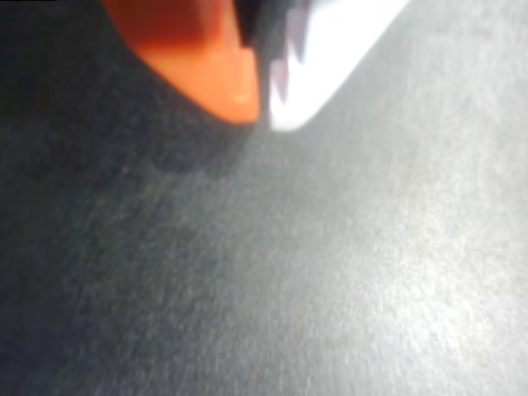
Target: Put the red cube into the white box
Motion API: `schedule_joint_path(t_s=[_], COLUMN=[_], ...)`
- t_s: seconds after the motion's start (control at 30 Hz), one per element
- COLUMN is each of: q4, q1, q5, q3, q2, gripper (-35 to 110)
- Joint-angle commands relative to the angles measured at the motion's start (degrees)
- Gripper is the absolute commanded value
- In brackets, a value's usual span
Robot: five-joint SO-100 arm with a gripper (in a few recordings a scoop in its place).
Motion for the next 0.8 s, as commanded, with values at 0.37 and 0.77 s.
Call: schedule_joint_path(t_s=[0.37, 0.77], q4=[13.5, 13.5], q1=[0.4, 0.4], q5=[2.7, 2.8], q3=[-0.2, -0.2], q2=[0.4, 0.4], gripper=[0, 0])
